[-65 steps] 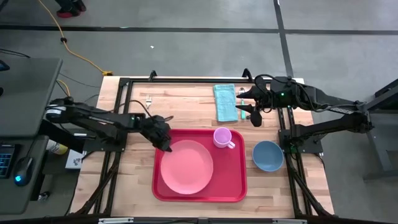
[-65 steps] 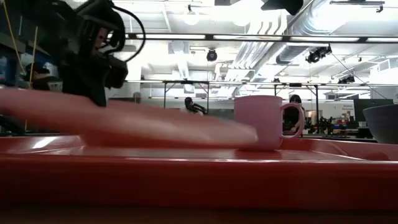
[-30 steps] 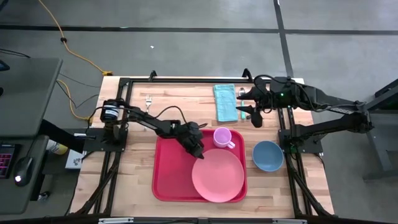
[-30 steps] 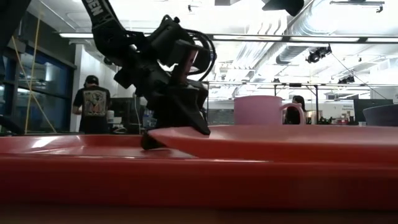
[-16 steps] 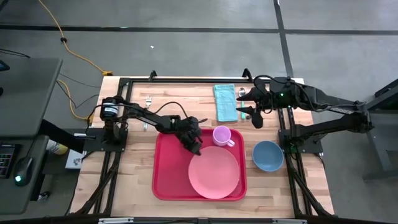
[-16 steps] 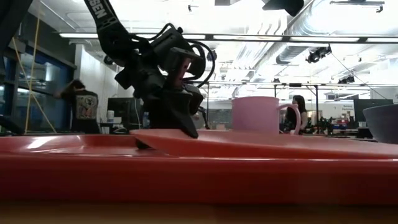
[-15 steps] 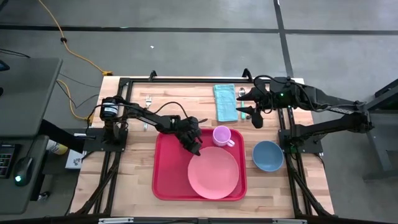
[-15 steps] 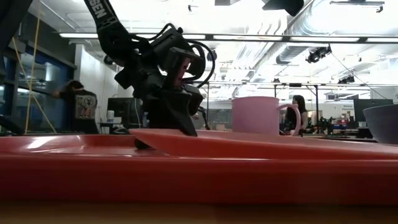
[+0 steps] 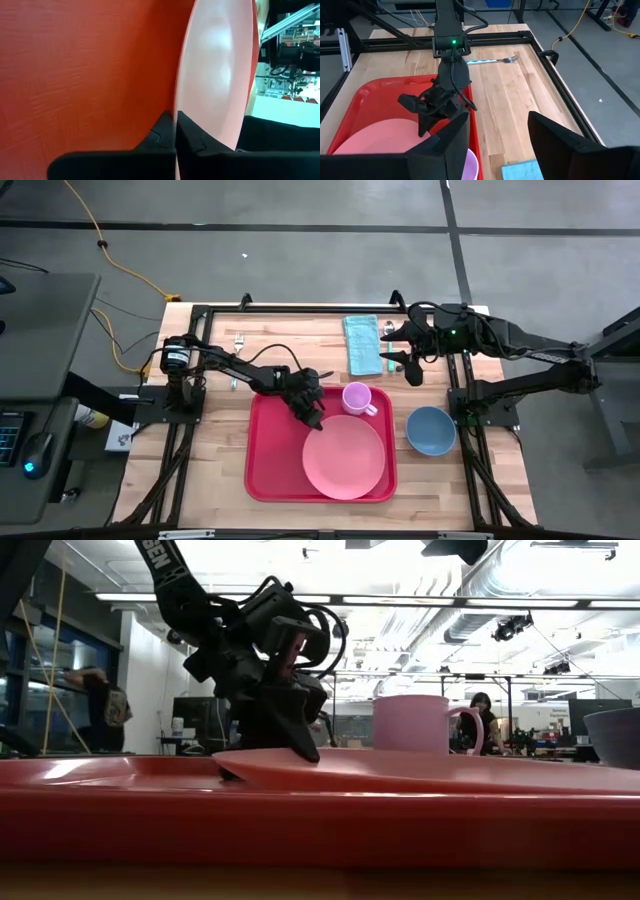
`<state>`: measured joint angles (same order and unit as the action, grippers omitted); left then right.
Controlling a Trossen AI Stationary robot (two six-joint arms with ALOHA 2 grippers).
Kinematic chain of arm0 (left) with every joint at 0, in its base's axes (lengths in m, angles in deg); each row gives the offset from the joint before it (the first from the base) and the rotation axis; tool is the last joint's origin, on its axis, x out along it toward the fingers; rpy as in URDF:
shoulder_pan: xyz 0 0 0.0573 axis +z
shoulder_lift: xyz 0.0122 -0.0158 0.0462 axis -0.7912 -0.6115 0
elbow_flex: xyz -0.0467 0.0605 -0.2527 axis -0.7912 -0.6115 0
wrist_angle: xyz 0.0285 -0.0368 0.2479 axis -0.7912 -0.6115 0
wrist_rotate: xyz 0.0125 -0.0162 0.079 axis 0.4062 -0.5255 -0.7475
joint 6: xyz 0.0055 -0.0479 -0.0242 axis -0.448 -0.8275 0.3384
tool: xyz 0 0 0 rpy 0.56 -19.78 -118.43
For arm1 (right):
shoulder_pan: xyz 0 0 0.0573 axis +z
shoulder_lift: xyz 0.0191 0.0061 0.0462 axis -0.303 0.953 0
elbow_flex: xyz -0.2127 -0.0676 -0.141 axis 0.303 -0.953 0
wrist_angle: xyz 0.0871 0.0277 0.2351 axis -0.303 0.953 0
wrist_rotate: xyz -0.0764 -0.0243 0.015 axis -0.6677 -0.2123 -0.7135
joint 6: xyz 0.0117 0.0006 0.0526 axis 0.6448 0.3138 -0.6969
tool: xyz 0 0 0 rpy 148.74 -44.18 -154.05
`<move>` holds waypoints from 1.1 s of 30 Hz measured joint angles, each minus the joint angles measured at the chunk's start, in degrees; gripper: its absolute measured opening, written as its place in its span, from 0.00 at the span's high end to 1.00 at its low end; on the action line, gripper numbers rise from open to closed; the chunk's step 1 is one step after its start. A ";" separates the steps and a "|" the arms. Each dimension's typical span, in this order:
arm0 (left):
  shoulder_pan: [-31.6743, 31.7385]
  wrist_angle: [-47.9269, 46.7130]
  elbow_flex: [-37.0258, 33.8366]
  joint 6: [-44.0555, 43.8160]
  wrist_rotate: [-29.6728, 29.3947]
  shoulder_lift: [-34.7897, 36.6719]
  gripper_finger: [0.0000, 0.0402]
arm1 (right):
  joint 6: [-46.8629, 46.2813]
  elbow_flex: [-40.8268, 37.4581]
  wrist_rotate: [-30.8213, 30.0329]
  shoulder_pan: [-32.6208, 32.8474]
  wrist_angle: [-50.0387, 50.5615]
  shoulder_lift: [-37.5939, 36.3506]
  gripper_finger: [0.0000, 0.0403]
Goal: Set up tray
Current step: Put the pink plate on the red serving tray below the pink mug, then put the blue bowl on the pink plate on the red serving tray
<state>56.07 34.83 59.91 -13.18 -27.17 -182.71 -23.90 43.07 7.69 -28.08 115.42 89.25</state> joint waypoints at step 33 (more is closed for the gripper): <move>0.02 10.40 1.34 0.00 2.56 3.88 0.49 | 0.41 0.00 0.00 -0.02 0.07 0.00 0.55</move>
<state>56.09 45.23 61.24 -13.18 -24.61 -178.82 -23.49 43.07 7.69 -28.10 115.49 89.25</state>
